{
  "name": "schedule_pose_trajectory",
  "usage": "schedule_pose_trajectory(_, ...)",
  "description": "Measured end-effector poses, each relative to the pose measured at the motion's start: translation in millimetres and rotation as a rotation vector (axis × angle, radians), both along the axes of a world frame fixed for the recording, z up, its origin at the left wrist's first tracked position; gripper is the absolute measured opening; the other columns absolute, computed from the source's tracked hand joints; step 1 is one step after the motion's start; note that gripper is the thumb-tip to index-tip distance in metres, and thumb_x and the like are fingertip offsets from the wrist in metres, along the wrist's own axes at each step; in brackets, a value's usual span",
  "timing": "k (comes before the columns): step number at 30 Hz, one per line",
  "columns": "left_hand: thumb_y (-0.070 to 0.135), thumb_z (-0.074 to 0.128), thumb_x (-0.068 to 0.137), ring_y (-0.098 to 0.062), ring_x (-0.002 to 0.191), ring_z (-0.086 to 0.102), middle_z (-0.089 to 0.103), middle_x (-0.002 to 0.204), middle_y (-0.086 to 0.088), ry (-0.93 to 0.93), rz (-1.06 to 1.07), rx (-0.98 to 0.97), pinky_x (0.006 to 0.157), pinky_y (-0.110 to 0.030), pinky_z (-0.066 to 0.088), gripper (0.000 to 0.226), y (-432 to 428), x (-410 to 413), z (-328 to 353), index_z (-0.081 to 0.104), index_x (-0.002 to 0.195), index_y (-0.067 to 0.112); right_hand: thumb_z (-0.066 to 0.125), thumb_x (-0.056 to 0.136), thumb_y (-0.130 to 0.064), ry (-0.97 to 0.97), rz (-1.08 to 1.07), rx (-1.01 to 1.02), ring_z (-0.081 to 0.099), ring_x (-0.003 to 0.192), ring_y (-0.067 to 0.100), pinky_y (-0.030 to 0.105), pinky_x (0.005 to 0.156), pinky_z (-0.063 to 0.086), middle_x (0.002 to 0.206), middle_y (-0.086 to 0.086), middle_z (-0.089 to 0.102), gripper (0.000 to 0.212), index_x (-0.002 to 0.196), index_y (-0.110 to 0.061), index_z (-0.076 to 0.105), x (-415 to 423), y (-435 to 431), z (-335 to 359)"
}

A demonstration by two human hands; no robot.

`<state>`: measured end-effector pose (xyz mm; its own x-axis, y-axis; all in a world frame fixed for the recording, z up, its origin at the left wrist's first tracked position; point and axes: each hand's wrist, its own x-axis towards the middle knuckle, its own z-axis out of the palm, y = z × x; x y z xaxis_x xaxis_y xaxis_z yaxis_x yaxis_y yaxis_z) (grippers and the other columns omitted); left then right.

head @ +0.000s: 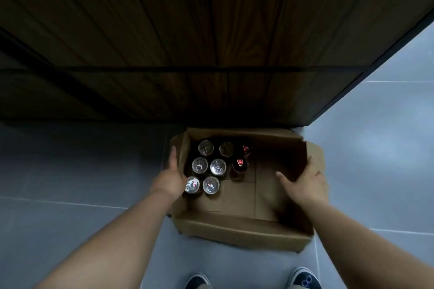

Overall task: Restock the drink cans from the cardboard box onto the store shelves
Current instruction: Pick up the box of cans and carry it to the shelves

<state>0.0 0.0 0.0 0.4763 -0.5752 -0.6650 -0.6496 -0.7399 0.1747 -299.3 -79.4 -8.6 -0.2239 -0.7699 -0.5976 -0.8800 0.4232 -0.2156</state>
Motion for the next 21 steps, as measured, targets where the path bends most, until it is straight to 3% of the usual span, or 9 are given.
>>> schedule_pose_trajectory(3, 0.013, 0.041, 0.094, -0.025, 0.073, 0.056, 0.063, 0.098, -0.019, 0.038, 0.041, -0.002, 0.071, -0.035, 0.043, 0.084, 3.5, -6.9, -33.1, -0.022, 0.144, 0.038, 0.056, 0.081, -0.057, 0.006, -0.022, 0.031, 0.030, 0.137, 0.040, 0.052, 0.111, 0.029, 0.151, 0.023, 0.026, 0.101, 0.149, -0.023, -0.011, -3.5, 1.6, -31.8)
schedule_pose_trajectory(6, 0.003, 0.038, 0.090, -0.027, 0.077, 0.054, 0.060, 0.111, -0.022, 0.019, 0.044, 0.019, 0.072, -0.035, 0.042, 0.091, 8.4, -8.5, -60.2, -0.026, 0.141, 0.043, 0.054, 0.089, -0.037, -0.018, -0.035, 0.054, 0.038, 0.132, 0.041, 0.050, 0.107, 0.035, 0.152, 0.021, 0.021, 0.091, 0.147, -0.031, -0.016, -4.3, 4.5, -54.5)
schedule_pose_trajectory(10, -0.001, 0.036, 0.088, -0.030, 0.088, 0.058, 0.058, 0.117, -0.022, -0.089, -0.029, 0.065, 0.081, -0.038, 0.047, 0.094, 7.0, -0.5, -78.4, -0.026, 0.140, 0.046, 0.047, 0.091, -0.014, -0.026, -0.010, 0.007, 0.048, 0.118, 0.046, 0.051, 0.100, 0.039, 0.145, 0.021, 0.028, 0.088, 0.145, -0.036, -0.019, -17.6, 1.9, -75.0)
schedule_pose_trajectory(12, -0.002, 0.034, 0.087, -0.033, 0.098, 0.060, 0.058, 0.119, -0.022, -0.128, -0.060, 0.064, 0.086, -0.040, 0.048, 0.095, 6.2, 2.3, -82.9, -0.028, 0.138, 0.048, 0.040, 0.092, -0.010, -0.015, 0.007, -0.017, 0.050, 0.116, 0.044, 0.050, 0.098, 0.040, 0.138, 0.023, 0.039, 0.085, 0.144, -0.039, -0.020, -22.2, -2.4, -80.7)
schedule_pose_trajectory(15, -0.004, 0.034, 0.086, -0.030, 0.086, 0.060, 0.060, 0.110, -0.020, -0.119, -0.021, -0.018, 0.080, -0.040, 0.051, 0.097, 8.8, 3.9, -92.2, -0.027, 0.137, 0.052, 0.031, 0.093, -0.008, 0.005, 0.049, -0.050, 0.056, 0.110, 0.042, 0.047, 0.093, 0.042, 0.127, 0.027, 0.052, 0.079, 0.143, -0.043, -0.020, -24.5, -9.7, -81.7)
schedule_pose_trajectory(21, 0.000, 0.044, 0.086, -0.034, 0.093, 0.062, 0.063, 0.104, -0.018, -0.136, 0.061, -0.165, 0.080, -0.039, 0.049, 0.092, 11.5, 6.0, -86.8, -0.009, 0.144, 0.049, 0.043, 0.091, -0.011, 0.004, 0.168, -0.094, 0.062, 0.097, 0.041, 0.037, 0.074, 0.042, 0.107, 0.027, 0.063, 0.085, 0.144, -0.046, -0.012, -18.8, -19.9, -53.0)
